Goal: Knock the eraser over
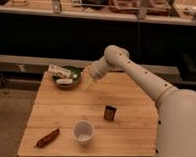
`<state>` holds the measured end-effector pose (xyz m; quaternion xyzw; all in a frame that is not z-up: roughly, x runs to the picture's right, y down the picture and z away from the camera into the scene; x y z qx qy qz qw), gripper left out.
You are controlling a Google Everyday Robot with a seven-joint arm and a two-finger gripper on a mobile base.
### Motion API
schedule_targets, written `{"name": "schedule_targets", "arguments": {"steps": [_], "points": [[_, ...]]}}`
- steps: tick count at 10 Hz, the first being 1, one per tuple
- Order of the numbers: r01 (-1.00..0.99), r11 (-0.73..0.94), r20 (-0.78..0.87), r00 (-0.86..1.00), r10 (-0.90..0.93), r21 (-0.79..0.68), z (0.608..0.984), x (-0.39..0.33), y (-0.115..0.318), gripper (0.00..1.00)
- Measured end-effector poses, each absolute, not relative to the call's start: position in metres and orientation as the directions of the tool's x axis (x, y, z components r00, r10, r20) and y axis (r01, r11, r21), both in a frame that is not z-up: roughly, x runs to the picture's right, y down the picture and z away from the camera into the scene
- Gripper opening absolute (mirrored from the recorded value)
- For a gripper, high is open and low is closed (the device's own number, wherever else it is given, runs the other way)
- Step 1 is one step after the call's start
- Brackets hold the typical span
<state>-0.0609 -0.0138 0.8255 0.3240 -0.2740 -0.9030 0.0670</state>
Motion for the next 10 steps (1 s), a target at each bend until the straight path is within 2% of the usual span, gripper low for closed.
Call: {"name": "schedule_targets", "arguments": {"steps": [10], "points": [[-0.058,-0.84,-0.549,-0.781,-0.298,0.539,0.8231,-0.0601,-0.0144,0.77]]}}
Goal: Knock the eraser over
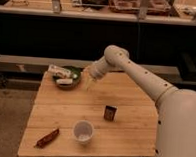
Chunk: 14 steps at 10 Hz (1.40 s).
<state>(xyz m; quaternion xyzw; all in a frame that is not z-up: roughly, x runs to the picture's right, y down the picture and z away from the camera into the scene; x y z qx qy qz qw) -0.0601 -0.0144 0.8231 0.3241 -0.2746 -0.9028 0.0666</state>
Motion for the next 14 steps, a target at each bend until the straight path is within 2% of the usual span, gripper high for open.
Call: {"name": "schedule_targets", "arguments": {"steps": [2,3,6,7,9,14], "points": [[-0.062,-0.835,-0.559,-0.77,-0.308,0.547,0.802,-0.055,-0.019,0.69],[-0.07,-0.834,-0.566,-0.765,-0.307,0.547,0.784,-0.049,-0.02,0.57],[-0.057,-0.831,-0.574,-0.749,-0.331,0.553,0.746,-0.025,-0.011,0.31],[-0.023,-0.835,-0.57,-0.742,-0.354,0.549,0.733,-0.005,0.001,0.16],[0.063,-0.846,-0.566,-0.717,-0.408,0.53,0.72,0.033,0.017,0.02],[0.323,-0.84,-0.532,-0.66,-0.53,0.437,0.669,0.156,0.054,0.0]]}}
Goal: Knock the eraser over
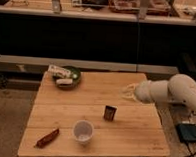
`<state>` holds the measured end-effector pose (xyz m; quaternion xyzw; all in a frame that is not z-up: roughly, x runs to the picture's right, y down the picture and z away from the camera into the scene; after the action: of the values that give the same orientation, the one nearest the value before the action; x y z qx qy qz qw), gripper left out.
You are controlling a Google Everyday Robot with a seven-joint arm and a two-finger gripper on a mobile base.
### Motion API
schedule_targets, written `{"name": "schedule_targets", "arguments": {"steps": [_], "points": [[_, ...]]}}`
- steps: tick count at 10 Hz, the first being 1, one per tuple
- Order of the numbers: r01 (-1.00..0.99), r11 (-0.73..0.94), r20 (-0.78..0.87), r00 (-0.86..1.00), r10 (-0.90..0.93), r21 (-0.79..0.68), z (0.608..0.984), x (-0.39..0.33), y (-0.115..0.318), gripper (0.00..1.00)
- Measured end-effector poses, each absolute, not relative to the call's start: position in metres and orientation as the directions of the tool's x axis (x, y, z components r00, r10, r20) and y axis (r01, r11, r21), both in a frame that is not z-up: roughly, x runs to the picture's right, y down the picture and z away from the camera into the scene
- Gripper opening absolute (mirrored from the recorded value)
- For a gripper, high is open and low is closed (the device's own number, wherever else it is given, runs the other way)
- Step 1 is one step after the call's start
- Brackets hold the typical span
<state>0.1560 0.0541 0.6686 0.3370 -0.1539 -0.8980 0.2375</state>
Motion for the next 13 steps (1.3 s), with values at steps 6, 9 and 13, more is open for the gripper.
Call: {"name": "schedule_targets", "arguments": {"steps": [6,9,13], "points": [[0.327,-0.818,-0.504,-0.661,-0.556,0.474,0.667,0.161,0.082,0.0],[0.349,-0.765,-0.472,-0.627,-0.62,0.541,0.667,0.171,0.118,0.0],[0.303,-0.725,-0.51,-0.547,-0.663,0.618,0.683,0.148,0.16,0.0]]}}
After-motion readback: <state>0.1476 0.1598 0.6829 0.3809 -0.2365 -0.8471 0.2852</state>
